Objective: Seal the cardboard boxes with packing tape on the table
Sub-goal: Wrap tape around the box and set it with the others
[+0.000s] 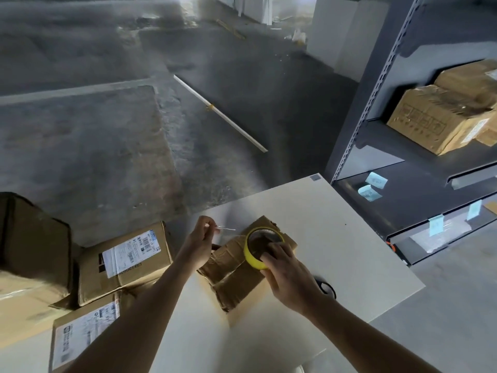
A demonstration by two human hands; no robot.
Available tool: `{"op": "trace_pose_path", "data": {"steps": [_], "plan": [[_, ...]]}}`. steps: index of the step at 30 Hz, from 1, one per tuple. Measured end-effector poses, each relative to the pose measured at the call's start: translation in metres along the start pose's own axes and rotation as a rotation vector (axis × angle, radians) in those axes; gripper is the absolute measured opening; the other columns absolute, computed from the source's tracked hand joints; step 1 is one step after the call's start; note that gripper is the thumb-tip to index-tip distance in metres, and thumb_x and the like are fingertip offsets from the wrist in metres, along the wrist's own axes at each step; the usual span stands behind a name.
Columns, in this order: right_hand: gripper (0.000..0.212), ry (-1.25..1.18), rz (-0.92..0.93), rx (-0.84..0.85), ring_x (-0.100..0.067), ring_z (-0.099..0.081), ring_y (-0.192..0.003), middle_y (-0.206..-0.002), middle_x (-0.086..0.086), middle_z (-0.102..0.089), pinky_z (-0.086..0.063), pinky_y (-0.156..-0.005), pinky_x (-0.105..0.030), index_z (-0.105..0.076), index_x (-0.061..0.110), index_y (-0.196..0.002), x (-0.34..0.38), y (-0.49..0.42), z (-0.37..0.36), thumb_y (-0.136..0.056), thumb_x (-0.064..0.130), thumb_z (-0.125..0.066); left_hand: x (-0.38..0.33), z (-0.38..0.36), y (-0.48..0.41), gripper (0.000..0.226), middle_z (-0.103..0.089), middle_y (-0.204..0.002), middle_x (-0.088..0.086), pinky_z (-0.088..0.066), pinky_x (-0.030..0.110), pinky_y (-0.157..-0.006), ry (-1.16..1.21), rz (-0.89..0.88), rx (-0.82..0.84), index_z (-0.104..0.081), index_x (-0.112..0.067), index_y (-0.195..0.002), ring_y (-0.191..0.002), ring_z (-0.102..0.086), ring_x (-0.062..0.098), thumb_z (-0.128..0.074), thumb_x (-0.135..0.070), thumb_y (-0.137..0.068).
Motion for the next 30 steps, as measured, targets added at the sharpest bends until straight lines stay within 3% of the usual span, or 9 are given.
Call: {"op": "trace_pose_path", "data": {"steps": [4,8,12,15,20,23,26,30], "plan": [[0.030,-0.049,0.056,0.015,-0.028,-0.049,-0.122,-0.129,-0.007,-0.052,-0.061,-0.072,-0.037,-0.051,0.016,-0.123,-0.007,-0.010,0.000,-0.095,0.023,-0.058,0.008,0.004,0.017,0.011,-0.064,-0.103,0.012,-0.057,0.039,-0.067,0.078,0.084,-0.118,-0.049,-0.014,-0.110,-0.086,-0.066,0.025,-0.040,-0.018,-0.105],[0.032,-0.075,0.139,0.043,-0.033,-0.049,-0.121,-0.126,-0.011,-0.053,-0.061,-0.074,-0.041,-0.051,0.014,-0.121,-0.011,-0.022,-0.002,-0.091,0.017,-0.061,0.013,0.001,0.037,0.005,-0.055,-0.114,0.017,-0.062,0.048,-0.064,0.189,-0.002,-0.157,-0.040,-0.015,-0.109,-0.104,-0.067,0.021,-0.039,-0.015,-0.104],[0.036,-0.086,0.220,0.095,-0.034,-0.049,-0.122,-0.127,-0.013,-0.054,-0.061,-0.076,-0.044,-0.046,0.017,-0.119,-0.011,-0.032,-0.003,-0.089,0.018,-0.065,0.013,0.002,0.060,0.009,-0.059,-0.110,0.010,-0.060,0.032,-0.052,0.205,0.058,-0.279,-0.040,-0.017,-0.107,-0.095,-0.069,0.023,-0.033,-0.022,-0.105],[0.035,-0.069,0.235,0.153,-0.035,-0.046,-0.129,-0.132,-0.013,-0.054,-0.062,-0.077,-0.044,-0.050,0.014,-0.122,-0.011,-0.039,-0.004,-0.091,0.019,-0.065,0.018,0.000,0.073,0.011,-0.061,-0.111,0.009,-0.057,0.030,-0.047,0.233,0.099,-0.336,-0.040,-0.017,-0.105,-0.087,-0.071,0.025,-0.031,-0.024,-0.106],[0.031,-0.086,0.293,0.190,-0.030,-0.040,-0.132,-0.133,-0.011,-0.050,-0.061,-0.076,-0.043,-0.055,0.012,-0.122,-0.009,-0.049,-0.005,-0.093,0.021,-0.061,0.021,-0.003,0.094,0.016,-0.061,-0.107,0.003,-0.059,0.047,-0.049,0.286,0.185,-0.423,-0.039,-0.036,-0.096,-0.079,-0.072,0.029,-0.031,-0.026,-0.106],[0.029,-0.101,0.351,0.207,-0.025,-0.038,-0.132,-0.133,-0.007,-0.048,-0.060,-0.075,-0.040,-0.056,0.014,-0.122,-0.011,-0.054,-0.007,-0.094,0.022,-0.061,0.015,-0.006,0.108,0.016,-0.061,-0.113,0.003,-0.060,0.043,-0.052,0.312,0.241,-0.481,-0.039,-0.043,-0.095,-0.076,-0.073,0.025,-0.029,-0.035,-0.105],[0.025,-0.107,0.429,0.240,-0.023,-0.040,-0.130,-0.132,-0.005,-0.047,-0.059,-0.077,-0.039,-0.058,0.015,-0.119,-0.012,-0.058,-0.006,-0.095,0.024,-0.060,0.014,-0.015,0.122,0.008,-0.061,-0.119,0.004,-0.059,0.037,-0.054,0.383,0.305,-0.544,-0.038,-0.031,-0.109,-0.076,-0.074,0.020,-0.031,-0.034,-0.105],[0.021,-0.155,0.526,0.262,-0.022,-0.044,-0.127,-0.126,-0.005,-0.050,-0.060,-0.076,-0.038,-0.058,0.017,-0.112,-0.013,-0.061,0.001,-0.093,0.020,-0.064,0.010,-0.030,0.137,0.013,-0.061,-0.123,0.004,-0.062,0.046,-0.061,0.510,0.387,-0.591,-0.037,-0.028,-0.117,-0.082,-0.074,0.021,-0.034,-0.031,-0.105]]}}
Point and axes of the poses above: each hand's wrist, its own y-axis away from the middle knuckle, its own z-axis out of the back of the hand, x = y × z, the point moved 6 cm from there along -y, towards the middle knuckle
